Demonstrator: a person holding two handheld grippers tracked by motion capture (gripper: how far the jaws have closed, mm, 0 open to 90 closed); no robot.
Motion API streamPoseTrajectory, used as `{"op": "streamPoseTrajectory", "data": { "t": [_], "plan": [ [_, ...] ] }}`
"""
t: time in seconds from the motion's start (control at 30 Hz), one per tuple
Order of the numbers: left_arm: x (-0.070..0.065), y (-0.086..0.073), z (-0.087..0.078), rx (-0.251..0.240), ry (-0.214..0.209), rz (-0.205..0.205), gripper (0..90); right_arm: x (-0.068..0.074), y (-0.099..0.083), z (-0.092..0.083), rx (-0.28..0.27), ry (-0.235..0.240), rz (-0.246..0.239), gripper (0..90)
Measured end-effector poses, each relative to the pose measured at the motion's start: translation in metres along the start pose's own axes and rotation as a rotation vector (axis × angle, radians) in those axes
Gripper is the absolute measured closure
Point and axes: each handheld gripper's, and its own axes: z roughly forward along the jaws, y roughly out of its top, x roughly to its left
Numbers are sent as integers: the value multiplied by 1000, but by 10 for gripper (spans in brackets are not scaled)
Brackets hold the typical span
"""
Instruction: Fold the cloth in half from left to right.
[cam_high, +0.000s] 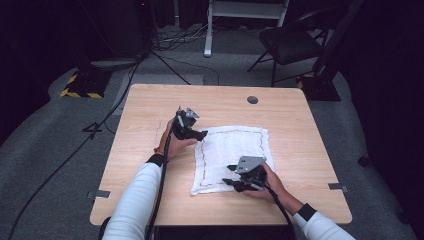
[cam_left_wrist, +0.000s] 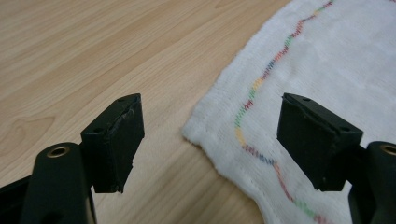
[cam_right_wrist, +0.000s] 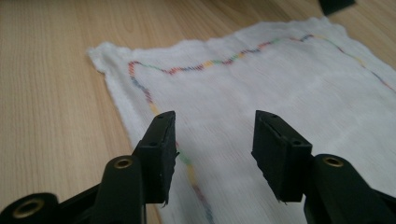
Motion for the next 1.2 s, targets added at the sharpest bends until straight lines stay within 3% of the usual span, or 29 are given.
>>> {"op": "streamPoseTrajectory", "data": {
  "t": [0.13, 0.23, 0.33, 0.57, 0.6, 0.7, 0.83, 0.97, 1.2],
  "plan": [
    [2, 0, 15, 26, 1, -18, 233, 11, 16, 21, -5, 49, -34, 506],
    [2, -1, 27, 65, 11, 1, 230, 19, 24, 37, 8, 71, -64, 505],
    [4, -2, 30, 51, 5, -29, 205, 25, 29, 49, 16, 88, -70, 500],
    [4, -5, 30, 32, 3, -5, 207, 34, 31, 64, 37, 109, -75, 479],
    [4, -5, 30, 27, -8, -2, 230, 34, 31, 63, 38, 107, -75, 477],
    [2, -5, 27, 16, -41, 12, 463, 35, 31, 60, 38, 113, -75, 466],
    [2, -6, 25, 17, -74, 23, 614, 38, 31, 55, 32, 122, -83, 463],
    [5, -8, 23, 14, -100, 13, 728, 42, 32, 55, 25, 135, -85, 461],
    [9, -9, 22, 20, -124, 11, 814, 48, 38, 63, 23, 141, -98, 449]
  ]
}}
